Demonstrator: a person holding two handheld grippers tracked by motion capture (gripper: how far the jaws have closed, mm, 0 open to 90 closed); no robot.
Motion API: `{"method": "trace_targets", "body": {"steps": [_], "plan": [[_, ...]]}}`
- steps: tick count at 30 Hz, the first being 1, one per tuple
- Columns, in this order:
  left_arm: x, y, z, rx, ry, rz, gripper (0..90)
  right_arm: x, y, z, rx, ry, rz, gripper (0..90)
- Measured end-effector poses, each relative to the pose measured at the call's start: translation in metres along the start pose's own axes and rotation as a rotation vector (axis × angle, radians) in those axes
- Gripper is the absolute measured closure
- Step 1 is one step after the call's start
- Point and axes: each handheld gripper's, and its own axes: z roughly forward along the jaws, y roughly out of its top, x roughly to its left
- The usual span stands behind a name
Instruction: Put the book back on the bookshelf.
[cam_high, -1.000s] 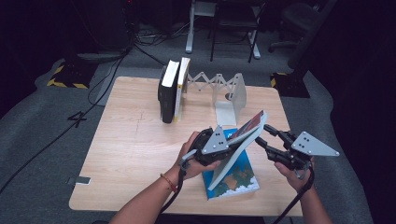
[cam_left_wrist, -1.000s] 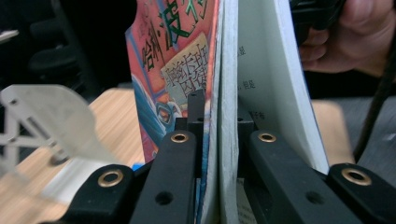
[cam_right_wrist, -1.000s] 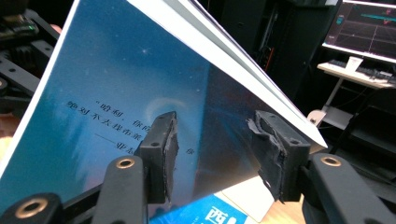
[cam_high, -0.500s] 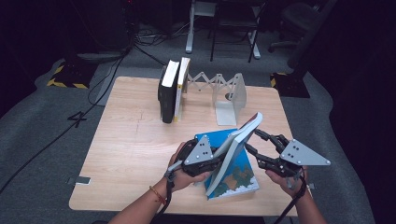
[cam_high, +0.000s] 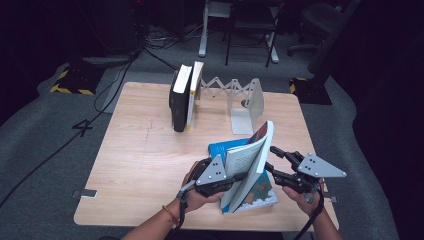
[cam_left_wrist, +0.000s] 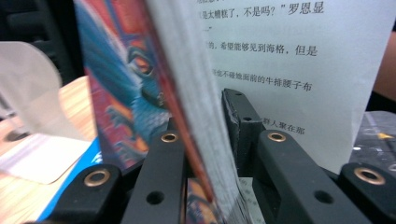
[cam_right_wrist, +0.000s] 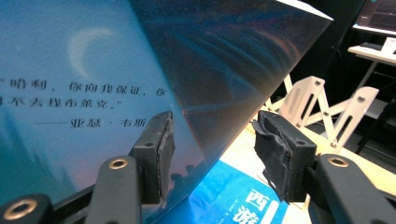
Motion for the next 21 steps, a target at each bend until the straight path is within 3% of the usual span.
{"method": "trace_targets", "body": {"steps": [4,10,11,15,21], "plan": [[0.01,0.004,0.013,-0.005,-0.02,0.042,79.7,-0.008,-0.003,-0.004,0.003,-0.029,0.002,50.1],[0.024,0.003,0.026,-0.04,-0.042,0.046,82.2,-0.018,-0.004,-0.01,-0.026,-0.042,0.018,50.1],[0.027,0.002,0.026,-0.049,-0.047,0.03,82.3,-0.016,-0.003,-0.01,-0.031,-0.037,0.014,50.0],[0.027,0.0,0.019,-0.041,-0.025,0.042,78.7,-0.008,0.002,-0.008,-0.013,-0.069,-0.022,48.9],[0.021,-0.003,0.002,0.026,0.014,0.073,66.7,0.007,-0.003,0.003,0.046,-0.059,-0.061,46.6]]}}
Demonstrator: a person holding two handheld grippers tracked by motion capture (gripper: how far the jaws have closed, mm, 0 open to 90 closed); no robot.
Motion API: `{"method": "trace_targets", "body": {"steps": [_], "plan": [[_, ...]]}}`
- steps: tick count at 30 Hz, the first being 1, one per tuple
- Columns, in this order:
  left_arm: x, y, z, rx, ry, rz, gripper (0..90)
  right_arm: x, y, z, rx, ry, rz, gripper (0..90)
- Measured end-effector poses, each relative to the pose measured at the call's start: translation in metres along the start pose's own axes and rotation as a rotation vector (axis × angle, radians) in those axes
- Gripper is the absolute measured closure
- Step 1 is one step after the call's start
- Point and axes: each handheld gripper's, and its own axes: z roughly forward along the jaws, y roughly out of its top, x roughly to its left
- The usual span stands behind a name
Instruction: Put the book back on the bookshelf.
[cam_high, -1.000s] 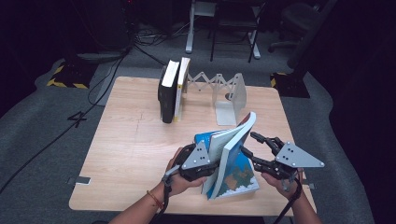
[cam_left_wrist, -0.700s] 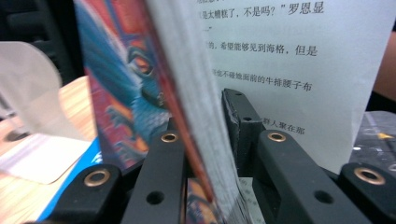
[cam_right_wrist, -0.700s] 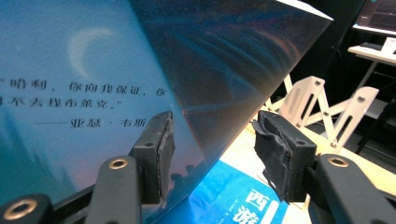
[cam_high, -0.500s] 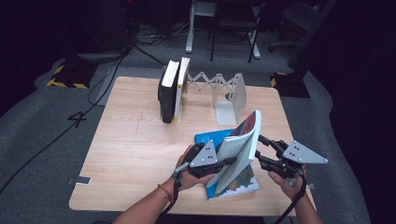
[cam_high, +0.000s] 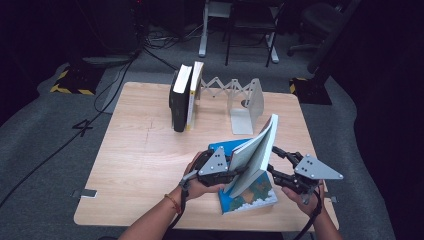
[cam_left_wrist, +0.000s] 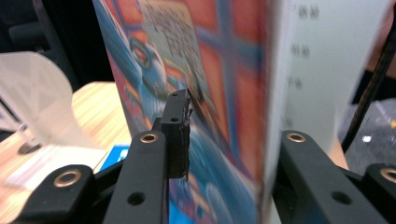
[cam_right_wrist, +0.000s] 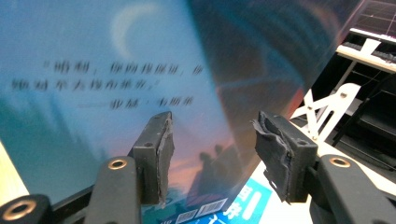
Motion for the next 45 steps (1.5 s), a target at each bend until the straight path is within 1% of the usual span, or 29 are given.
{"method": "trace_targets", "body": {"steps": [1,4,6,8,9,10,11,14,15,16,17,19,21,22,23,24,25,27,28,29,30,32,33,36,37,40,43,44,45], "plan": [[-0.001,-0.001,-0.002,0.008,-0.004,0.002,65.1,0.001,-0.001,0.001,0.005,0.007,0.004,46.3],[-0.008,-0.002,-0.007,0.053,-0.003,0.032,59.4,0.002,-0.003,0.002,0.008,0.023,0.009,46.2],[-0.015,-0.005,-0.011,0.102,-0.005,0.062,54.8,0.004,-0.005,0.002,0.015,0.03,0.009,46.1],[-0.019,-0.008,-0.014,0.12,-0.015,0.051,48.5,0.005,-0.006,0.002,0.02,0.037,0.004,46.0],[-0.019,-0.008,-0.014,0.12,-0.015,0.051,46.3,0.006,-0.007,0.003,0.022,0.039,0.006,45.9],[-0.022,-0.011,-0.016,0.139,-0.036,0.028,44.1,0.006,-0.008,0.003,0.025,0.041,0.006,45.8],[-0.025,-0.013,-0.016,0.143,-0.034,0.02,41.9,0.006,-0.008,0.004,0.028,0.042,0.004,45.8],[-0.032,-0.018,-0.018,0.161,-0.049,0.009,35.9,0.007,-0.01,0.005,0.032,0.046,0.008,45.6],[-0.032,-0.018,-0.018,0.161,-0.049,0.009,34.7,0.007,-0.01,0.005,0.032,0.046,0.008,45.6],[-0.037,-0.019,-0.017,0.173,-0.054,0.003,32.4,0.008,-0.01,0.006,0.035,0.047,0.008,45.5],[-0.039,-0.02,-0.017,0.171,-0.058,-0.01,31.1,0.008,-0.011,0.006,0.037,0.047,0.008,45.4],[-0.042,-0.02,-0.015,0.168,-0.05,-0.019,29.5,0.008,-0.012,0.007,0.04,0.047,0.01,45.3],[-0.045,-0.02,-0.011,0.17,-0.024,-0.037,28.6,0.008,-0.012,0.009,0.045,0.047,0.009,45.2],[-0.047,-0.021,-0.009,0.164,-0.008,-0.048,28.6,0.009,-0.013,0.009,0.047,0.047,0.009,45.2],[-0.049,-0.021,-0.008,0.139,0.011,-0.052,28.7,0.009,-0.013,0.01,0.047,0.047,0.011,45.2],[-0.052,-0.021,-0.006,0.116,0.022,-0.058,29.7,0.009,-0.013,0.011,0.045,0.048,0.009,45.2],[-0.053,-0.02,-0.004,0.106,0.028,-0.063,30.7,0.009,-0.014,0.012,0.05,0.046,0.011,45.1],[-0.056,-0.018,0.0,0.1,0.057,-0.056,31.2,0.009,-0.014,0.015,0.053,0.044,0.011,45.1],[-0.057,-0.018,0.003,0.106,0.073,-0.058,31.3,0.008,-0.015,0.015,0.055,0.042,0.011,45.1],[-0.057,-0.018,0.004,0.105,0.079,-0.067,31.4,0.008,-0.015,0.016,0.057,0.042,0.014,45.1],[-0.056,-0.018,0.006,0.095,0.096,-0.083,32.0,0.008,-0.015,0.017,0.055,0.044,0.015,45.1],[-0.055,-0.018,0.009,0.093,0.125,-0.102,34.9,0.008,-0.015,0.018,0.058,0.041,0.014,45.2],[-0.054,-0.018,0.009,0.089,0.132,-0.104,35.1,0.008,-0.015,0.018,0.057,0.041,0.015,45.1],[-0.054,-0.018,0.01,0.079,0.169,-0.11,43.6,0.007,-0.015,0.019,0.06,0.038,0.018,44.9],[-0.054,-0.018,0.01,0.08,0.169,-0.103,49.1,0.008,-0.015,0.02,0.061,0.036,0.017,44.7],[-0.052,-0.018,0.007,0.08,0.165,-0.105,53.4,0.007,-0.015,0.02,0.059,0.038,0.016,44.4],[-0.05,-0.018,0.003,0.085,0.162,-0.096,59.2,0.005,-0.016,0.019,0.06,0.036,0.025,43.7],[-0.05,-0.018,0.002,0.088,0.164,-0.085,61.4,0.004,-0.016,0.018,0.061,0.036,0.025,43.3],[-0.048,-0.019,0.0,0.085,0.165,-0.089,64.2,0.003,-0.016,0.018,0.061,0.033,0.024,43.1]]}}
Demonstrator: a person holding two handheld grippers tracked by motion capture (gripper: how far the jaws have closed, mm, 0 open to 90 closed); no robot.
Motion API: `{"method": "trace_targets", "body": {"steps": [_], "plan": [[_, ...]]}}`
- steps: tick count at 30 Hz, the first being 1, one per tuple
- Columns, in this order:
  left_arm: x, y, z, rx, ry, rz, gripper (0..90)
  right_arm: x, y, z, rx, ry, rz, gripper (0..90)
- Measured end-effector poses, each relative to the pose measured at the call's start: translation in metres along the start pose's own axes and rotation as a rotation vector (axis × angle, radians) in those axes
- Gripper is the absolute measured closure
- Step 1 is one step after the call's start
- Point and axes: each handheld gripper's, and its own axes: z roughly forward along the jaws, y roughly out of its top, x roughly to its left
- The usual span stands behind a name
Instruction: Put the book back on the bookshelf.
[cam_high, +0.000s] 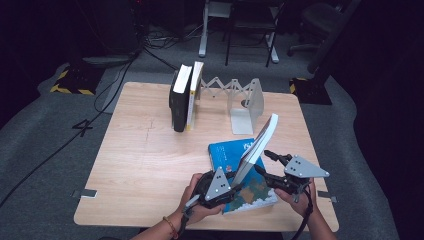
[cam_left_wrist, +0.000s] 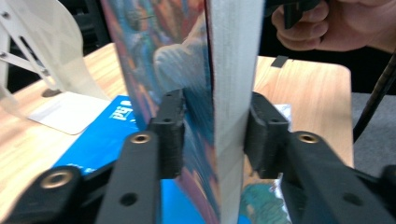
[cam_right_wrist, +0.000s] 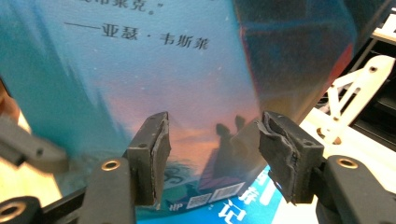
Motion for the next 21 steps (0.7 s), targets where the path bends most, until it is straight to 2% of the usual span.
{"method": "trace_targets", "body": {"steps": [4,9,11,18,21], "plan": [[0.011,-0.003,-0.006,0.01,-0.007,0.009,71.9,-0.006,-0.001,-0.005,0.001,-0.02,0.007,42.4],[0.023,-0.006,-0.012,0.01,-0.053,0.033,73.3,-0.018,-0.006,-0.009,0.005,-0.044,0.028,41.0],[0.029,-0.005,-0.012,0.016,-0.073,0.05,73.2,-0.022,-0.008,-0.009,0.003,-0.035,0.048,39.0],[0.047,-0.007,-0.016,0.028,-0.137,0.048,73.2,-0.034,-0.018,0.003,0.031,0.004,0.071,34.7],[0.054,-0.009,-0.019,0.029,-0.142,0.044,73.0,-0.038,-0.025,0.011,0.048,0.024,0.089,34.2]]}}
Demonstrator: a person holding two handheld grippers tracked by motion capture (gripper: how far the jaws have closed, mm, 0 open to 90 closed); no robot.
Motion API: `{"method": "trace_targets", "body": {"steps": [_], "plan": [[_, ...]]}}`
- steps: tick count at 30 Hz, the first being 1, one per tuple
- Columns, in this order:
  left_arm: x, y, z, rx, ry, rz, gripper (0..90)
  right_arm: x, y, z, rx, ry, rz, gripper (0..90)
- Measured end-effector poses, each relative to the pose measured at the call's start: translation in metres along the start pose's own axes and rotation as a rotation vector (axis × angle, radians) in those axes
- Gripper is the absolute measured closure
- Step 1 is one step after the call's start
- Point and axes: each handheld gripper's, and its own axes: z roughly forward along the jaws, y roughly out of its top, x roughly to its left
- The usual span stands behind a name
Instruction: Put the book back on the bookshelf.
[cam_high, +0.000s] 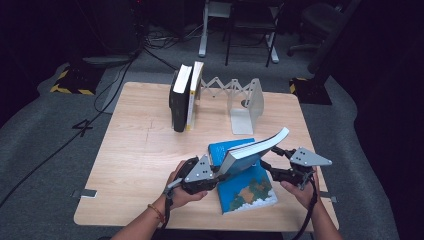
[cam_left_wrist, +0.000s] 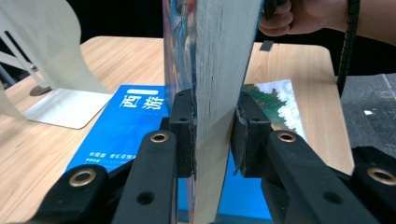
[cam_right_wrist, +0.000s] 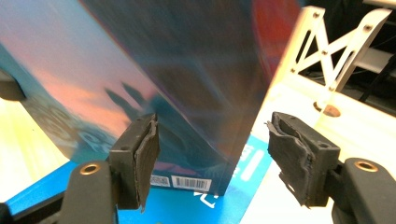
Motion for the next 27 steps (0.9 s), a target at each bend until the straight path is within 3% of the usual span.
{"method": "trace_targets", "body": {"steps": [3,6,10,11,14,16,21,25,27], "plan": [[0.002,-0.001,0.0,-0.011,0.001,-0.011,69.7,-0.003,-0.004,0.007,0.013,0.012,0.02,34.1],[0.003,-0.002,0.004,-0.014,0.002,-0.031,59.7,-0.004,-0.004,0.01,0.014,0.018,0.022,34.1],[0.0,0.0,0.013,-0.006,-0.016,-0.029,52.8,-0.005,-0.004,0.012,0.014,0.025,0.031,32.2],[0.0,0.001,0.014,-0.004,-0.025,-0.017,53.5,-0.006,-0.004,0.012,0.014,0.03,0.034,31.9],[0.0,0.002,0.015,-0.01,-0.034,-0.014,71.4,-0.008,-0.004,0.012,0.014,0.037,0.032,29.6],[0.005,0.001,0.012,-0.008,-0.066,-0.021,73.0,-0.01,-0.004,0.012,0.017,0.05,0.029,27.9],[0.01,0.0,0.005,0.004,-0.114,0.015,72.9,-0.007,-0.002,0.012,0.028,0.096,-0.025,27.1],[0.016,-0.002,0.002,0.003,-0.11,0.007,72.6,-0.001,0.001,0.011,0.005,0.151,-0.054,34.8],[0.018,-0.003,0.001,-0.005,-0.099,-0.01,72.0,0.004,0.004,0.011,0.014,0.134,-0.076,34.4]]}}
